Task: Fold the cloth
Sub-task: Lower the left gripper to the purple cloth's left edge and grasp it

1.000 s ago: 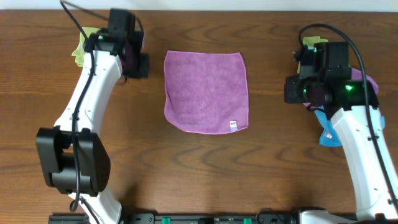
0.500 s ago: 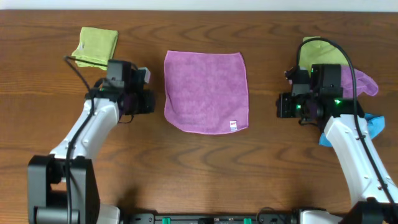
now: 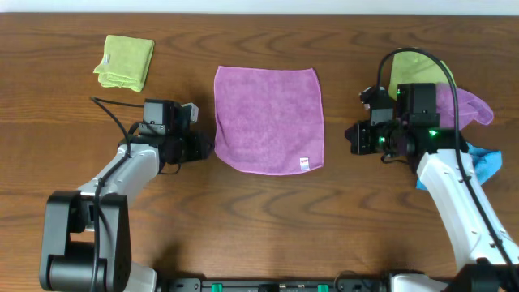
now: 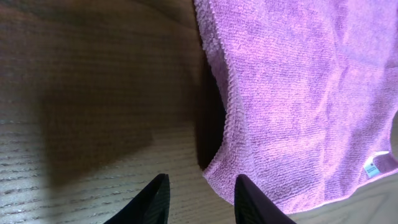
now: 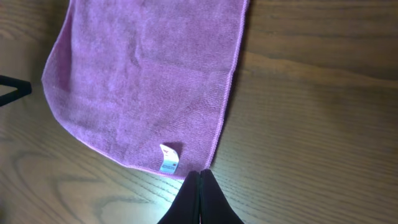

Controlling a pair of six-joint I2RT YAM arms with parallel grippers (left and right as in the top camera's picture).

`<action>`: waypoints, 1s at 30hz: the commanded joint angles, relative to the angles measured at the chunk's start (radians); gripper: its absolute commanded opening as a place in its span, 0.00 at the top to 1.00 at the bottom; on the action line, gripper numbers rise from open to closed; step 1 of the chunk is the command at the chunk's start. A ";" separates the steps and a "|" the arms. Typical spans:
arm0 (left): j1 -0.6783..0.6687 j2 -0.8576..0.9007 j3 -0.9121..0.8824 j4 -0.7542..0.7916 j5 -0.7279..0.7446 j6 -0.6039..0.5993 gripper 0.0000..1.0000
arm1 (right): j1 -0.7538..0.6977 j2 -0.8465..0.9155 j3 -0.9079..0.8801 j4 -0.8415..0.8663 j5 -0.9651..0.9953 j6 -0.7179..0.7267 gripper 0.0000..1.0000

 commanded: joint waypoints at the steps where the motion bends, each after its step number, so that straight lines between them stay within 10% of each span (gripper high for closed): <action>1: 0.032 0.006 -0.005 0.006 0.074 0.030 0.64 | 0.008 0.010 -0.005 -0.007 -0.020 -0.011 0.98; 30: 0.105 0.264 -0.006 0.214 0.562 0.106 0.70 | 0.008 0.009 -0.004 -0.067 -0.020 0.008 0.98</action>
